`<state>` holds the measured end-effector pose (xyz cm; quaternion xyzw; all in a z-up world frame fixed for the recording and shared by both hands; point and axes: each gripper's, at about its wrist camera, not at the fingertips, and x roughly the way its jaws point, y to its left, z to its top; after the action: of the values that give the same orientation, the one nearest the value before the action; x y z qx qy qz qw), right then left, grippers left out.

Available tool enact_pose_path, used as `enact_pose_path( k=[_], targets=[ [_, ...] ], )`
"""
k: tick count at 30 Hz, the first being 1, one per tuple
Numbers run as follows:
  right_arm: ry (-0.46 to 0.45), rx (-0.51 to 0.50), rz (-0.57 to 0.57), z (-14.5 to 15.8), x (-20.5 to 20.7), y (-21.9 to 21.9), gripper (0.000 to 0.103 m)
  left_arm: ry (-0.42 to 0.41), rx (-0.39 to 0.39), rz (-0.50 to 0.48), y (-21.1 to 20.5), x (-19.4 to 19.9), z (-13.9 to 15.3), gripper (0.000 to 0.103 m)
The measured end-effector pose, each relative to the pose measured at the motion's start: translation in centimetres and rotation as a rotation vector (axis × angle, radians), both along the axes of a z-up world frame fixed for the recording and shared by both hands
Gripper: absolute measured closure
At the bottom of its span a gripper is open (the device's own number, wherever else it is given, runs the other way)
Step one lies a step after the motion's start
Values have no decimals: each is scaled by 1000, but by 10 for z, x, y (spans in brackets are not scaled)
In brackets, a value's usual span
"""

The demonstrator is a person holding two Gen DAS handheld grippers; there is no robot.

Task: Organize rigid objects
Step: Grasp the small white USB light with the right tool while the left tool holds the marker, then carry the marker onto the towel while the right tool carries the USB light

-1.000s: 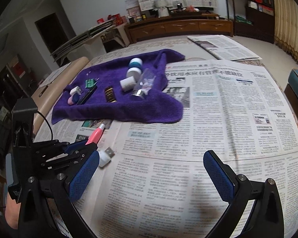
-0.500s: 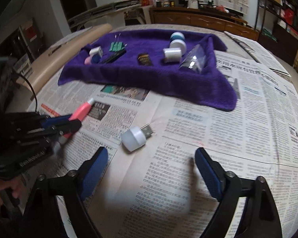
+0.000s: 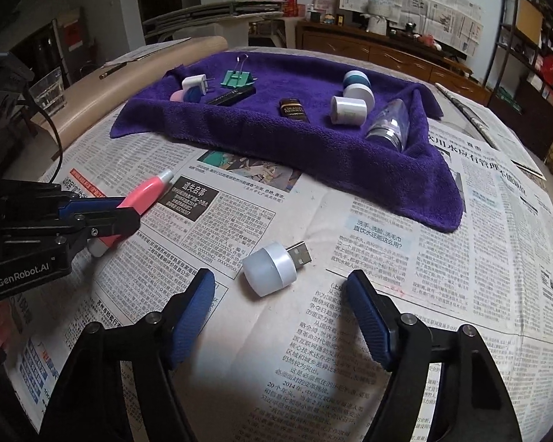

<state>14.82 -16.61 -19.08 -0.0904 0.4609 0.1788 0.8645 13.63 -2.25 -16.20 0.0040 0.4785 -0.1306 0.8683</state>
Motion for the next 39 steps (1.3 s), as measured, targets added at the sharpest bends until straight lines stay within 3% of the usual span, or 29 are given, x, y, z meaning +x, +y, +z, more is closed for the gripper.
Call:
enact_pose_path(
  k=[2, 6, 15, 39],
  targets=[
    [-4, 4, 10, 1, 0, 0, 39, -2, 2, 1, 3, 0, 0, 91],
    [-8, 9, 36, 1, 1, 1, 44, -5, -11, -5, 8, -2, -1, 91],
    [-22, 16, 52, 2, 7, 3, 66, -5, -14, -7, 8, -3, -1, 91],
    [-19, 62, 14, 22, 3, -8, 66, 7, -15, 4, 9, 2, 10, 91]
  ],
)
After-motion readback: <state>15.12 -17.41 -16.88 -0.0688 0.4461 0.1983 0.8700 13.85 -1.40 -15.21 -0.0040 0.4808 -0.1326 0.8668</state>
